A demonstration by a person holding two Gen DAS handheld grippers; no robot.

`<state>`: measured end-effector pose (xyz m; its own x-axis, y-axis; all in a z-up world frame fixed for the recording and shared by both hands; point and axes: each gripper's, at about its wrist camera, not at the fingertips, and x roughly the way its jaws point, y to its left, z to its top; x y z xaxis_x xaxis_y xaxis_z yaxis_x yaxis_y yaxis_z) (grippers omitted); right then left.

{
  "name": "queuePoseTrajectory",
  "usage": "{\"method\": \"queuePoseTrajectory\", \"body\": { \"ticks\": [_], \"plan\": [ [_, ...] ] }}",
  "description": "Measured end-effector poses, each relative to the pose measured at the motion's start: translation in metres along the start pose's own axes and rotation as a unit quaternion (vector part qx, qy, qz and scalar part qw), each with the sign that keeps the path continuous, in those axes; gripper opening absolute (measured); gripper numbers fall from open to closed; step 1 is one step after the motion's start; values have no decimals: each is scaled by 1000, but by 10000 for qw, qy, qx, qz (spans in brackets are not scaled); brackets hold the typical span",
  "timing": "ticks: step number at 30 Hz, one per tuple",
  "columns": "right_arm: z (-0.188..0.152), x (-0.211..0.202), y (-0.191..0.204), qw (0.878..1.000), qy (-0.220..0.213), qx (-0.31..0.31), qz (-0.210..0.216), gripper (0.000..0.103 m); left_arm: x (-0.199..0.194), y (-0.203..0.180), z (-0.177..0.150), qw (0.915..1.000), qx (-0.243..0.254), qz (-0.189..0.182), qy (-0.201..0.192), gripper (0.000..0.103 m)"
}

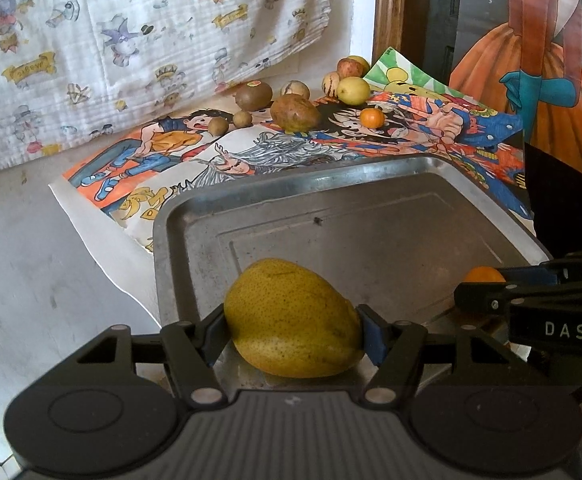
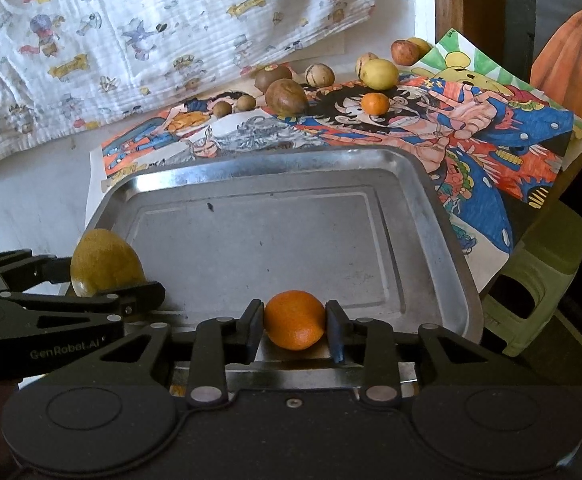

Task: Organize fruits
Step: 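Carry the yellow fruit and the tangerine back over the metal tray with both tools, then open the right tool to drop the tangerine while the left tool releases the yellow fruit into the tray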

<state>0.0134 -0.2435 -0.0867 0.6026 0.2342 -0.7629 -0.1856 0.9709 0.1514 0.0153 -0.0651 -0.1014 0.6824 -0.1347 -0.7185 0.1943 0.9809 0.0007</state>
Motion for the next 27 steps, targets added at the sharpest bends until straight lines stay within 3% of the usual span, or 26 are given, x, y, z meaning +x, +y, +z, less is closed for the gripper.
{"method": "queuePoseTrajectory", "body": {
  "ticks": [13, 24, 27],
  "plan": [
    [5, -4, -2, 9999, -80, 88, 55, 48, -4, 3, 4, 9998, -82, 147, -62, 72],
    [10, -6, -1, 9998, -154, 110, 71, 48, 0, -2, 15, 9995, 84, 203, -205, 75],
    [11, -8, -2, 9997, -192, 156, 75, 49, -8, -3, 16, 9984, 164, 327, -425, 90]
  ]
}}
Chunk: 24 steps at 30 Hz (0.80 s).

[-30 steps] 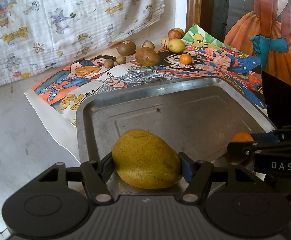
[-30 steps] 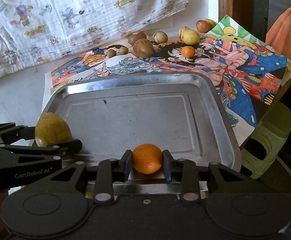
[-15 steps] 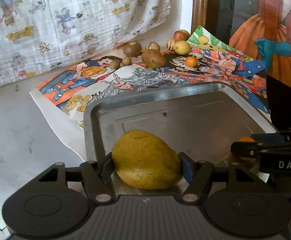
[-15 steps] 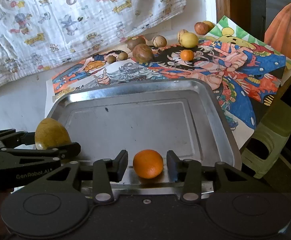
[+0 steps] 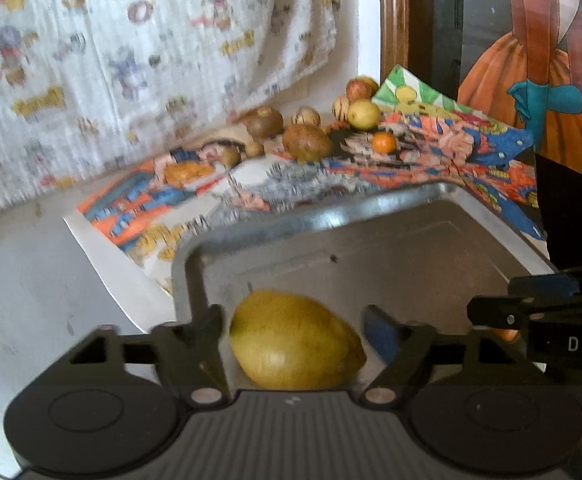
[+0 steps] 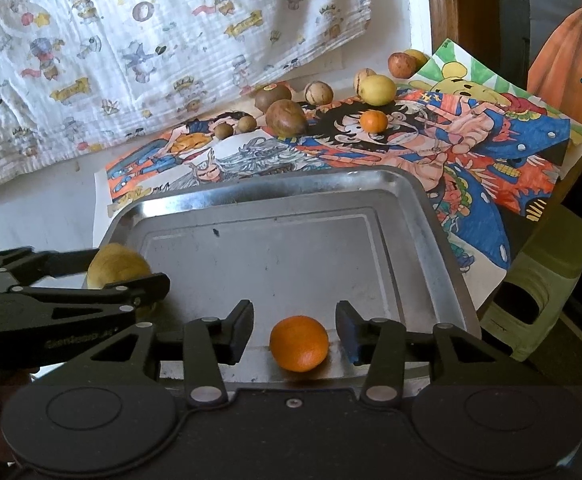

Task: Organize fruits
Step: 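Open the right tool to drop the tangerine while the left tool releases the yellow fruit into the tray, then grasp a small round tan fruit with the left tool while the right tool grasps a brown oval fruit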

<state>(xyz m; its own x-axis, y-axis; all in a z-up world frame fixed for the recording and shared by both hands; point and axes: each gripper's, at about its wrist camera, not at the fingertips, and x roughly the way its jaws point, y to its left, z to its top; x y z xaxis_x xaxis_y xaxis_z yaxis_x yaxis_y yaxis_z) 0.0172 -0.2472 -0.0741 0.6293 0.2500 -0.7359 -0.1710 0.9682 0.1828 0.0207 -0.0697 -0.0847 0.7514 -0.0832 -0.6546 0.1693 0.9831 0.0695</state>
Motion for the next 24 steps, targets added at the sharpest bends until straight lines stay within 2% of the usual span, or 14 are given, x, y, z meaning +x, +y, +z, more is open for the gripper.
{"method": "queuePoseTrajectory", "body": {
  "ticks": [1, 5, 11, 14, 17, 19, 24],
  "plan": [
    [1, 0, -1, 10000, -10, 18, -3, 50, -3, 0, 1, 9999, 41, 33, -106, 94],
    [2, -3, -2, 9999, -73, 81, -8, 54, -3, -1, 5, 9999, 71, 29, -147, 94],
    [8, -15, -9, 9990, -345, 295, -40, 69, -3, 1, 4, 9999, 38, 10, -154, 94],
    [16, -25, -12, 9978, -482, 449, 21, 81, -7, 4, 7, 9997, 0, 7, -228, 95],
    [26, -37, -12, 9965, -657, 510, 82, 92, -14, 10, 15, 9993, -103, 39, -345, 101],
    [34, -45, -12, 9952, -794, 548, 172, 102, -19, 16, 23, 9987, -211, 60, -459, 102],
    [53, -59, -11, 9911, -962, 718, 581, 102, -31, 28, 48, 9970, -301, 102, -708, 103]
  ]
}}
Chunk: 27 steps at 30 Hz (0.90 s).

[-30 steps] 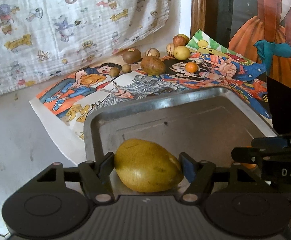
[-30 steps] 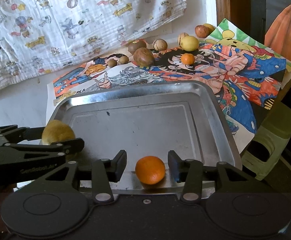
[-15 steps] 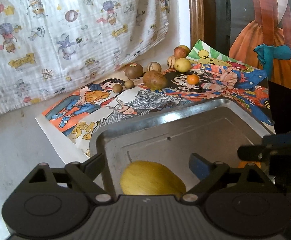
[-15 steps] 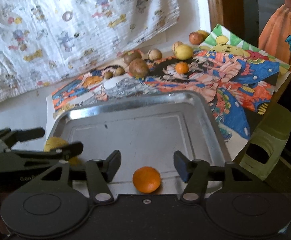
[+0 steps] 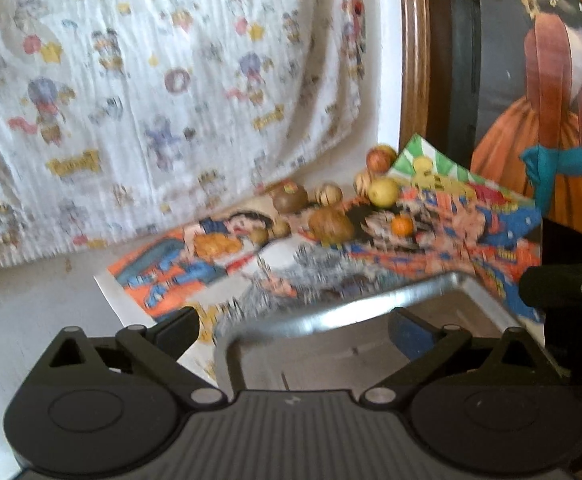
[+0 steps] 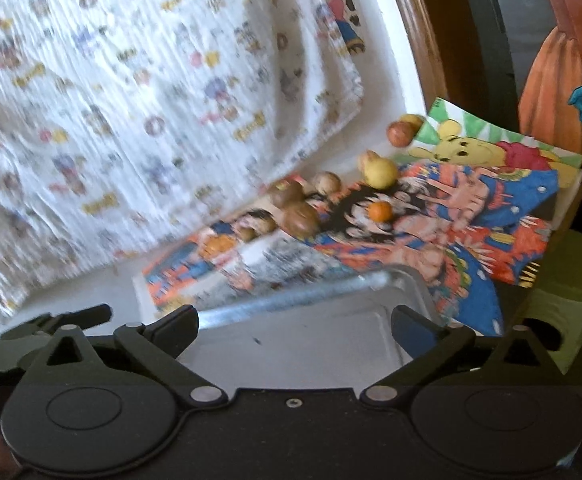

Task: Organize fruits
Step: 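Grasp a small round tan fruit with the left tool while the right tool grasps a brown oval fruit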

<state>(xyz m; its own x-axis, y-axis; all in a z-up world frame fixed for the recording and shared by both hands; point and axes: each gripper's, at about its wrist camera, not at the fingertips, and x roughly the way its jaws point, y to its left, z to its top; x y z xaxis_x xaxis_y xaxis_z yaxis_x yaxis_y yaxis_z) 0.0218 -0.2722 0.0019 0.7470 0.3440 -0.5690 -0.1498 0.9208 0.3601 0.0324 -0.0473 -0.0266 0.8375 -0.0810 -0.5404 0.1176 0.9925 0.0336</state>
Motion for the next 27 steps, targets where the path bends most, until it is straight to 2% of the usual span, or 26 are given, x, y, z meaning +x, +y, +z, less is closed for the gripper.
{"method": "queuePoseTrajectory", "body": {
  "ticks": [4, 16, 20, 27],
  "plan": [
    [16, -7, 6, 9998, -81, 102, 153, 102, -4, 8, 17, 9999, -101, 3, -85, 103],
    [50, -33, 36, 9984, -435, -273, 216, 102, -11, 31, 44, 9993, -189, 78, -320, 103],
    [58, -27, 41, 9981, -424, -415, 157, 102, -2, 40, 50, 9992, -231, 68, -329, 103],
    [76, 7, 48, 9979, -231, -589, 114, 102, 32, 50, 60, 9995, -187, 136, -216, 103]
  ]
}}
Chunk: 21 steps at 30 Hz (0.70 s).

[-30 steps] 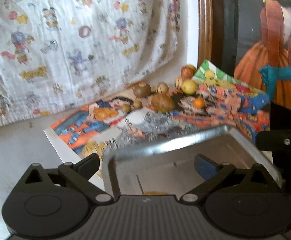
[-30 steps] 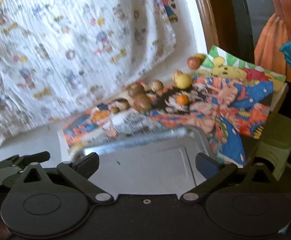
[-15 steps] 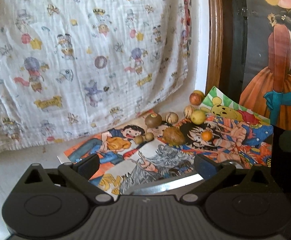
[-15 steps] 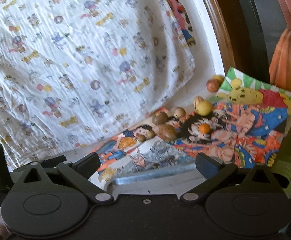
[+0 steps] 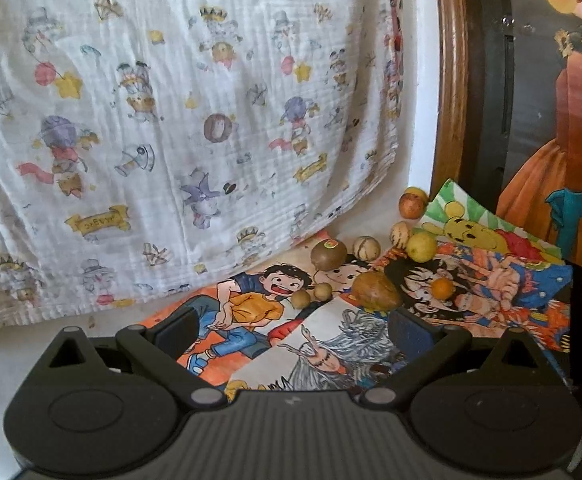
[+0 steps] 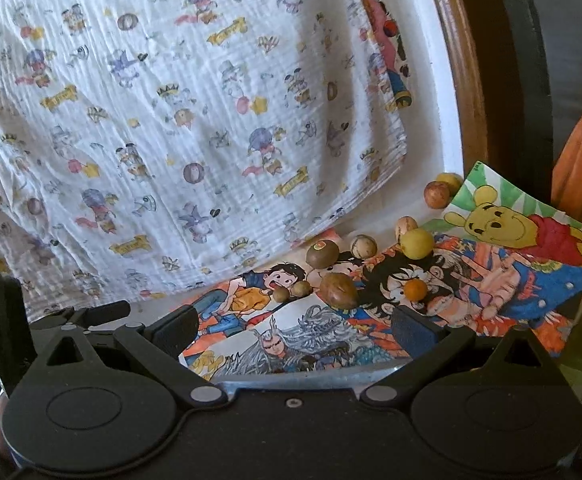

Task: Organize fruits
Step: 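Grasp a small round tan fruit with the left tool while the right tool grasps a brown oval fruit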

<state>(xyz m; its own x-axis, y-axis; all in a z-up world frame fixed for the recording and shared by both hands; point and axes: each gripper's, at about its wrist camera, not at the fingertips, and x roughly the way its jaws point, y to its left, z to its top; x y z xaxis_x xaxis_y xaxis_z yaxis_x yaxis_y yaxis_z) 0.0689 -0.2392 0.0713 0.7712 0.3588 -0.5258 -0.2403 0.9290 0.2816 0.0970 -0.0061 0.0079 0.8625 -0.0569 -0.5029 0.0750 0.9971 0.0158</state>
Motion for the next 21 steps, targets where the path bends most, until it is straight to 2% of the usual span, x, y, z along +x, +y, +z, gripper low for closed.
{"method": "queuePoseTrajectory", "body": {
  "ticks": [13, 21],
  "plan": [
    [29, 105, -15, 9990, 432, -119, 49, 102, 101, 14, 11, 9992, 16, 80, 392, 103],
    [35, 166, -32, 9971, 742, -133, 33, 102, 164, 17, 9, 9984, 241, 75, 496, 102]
  ]
}}
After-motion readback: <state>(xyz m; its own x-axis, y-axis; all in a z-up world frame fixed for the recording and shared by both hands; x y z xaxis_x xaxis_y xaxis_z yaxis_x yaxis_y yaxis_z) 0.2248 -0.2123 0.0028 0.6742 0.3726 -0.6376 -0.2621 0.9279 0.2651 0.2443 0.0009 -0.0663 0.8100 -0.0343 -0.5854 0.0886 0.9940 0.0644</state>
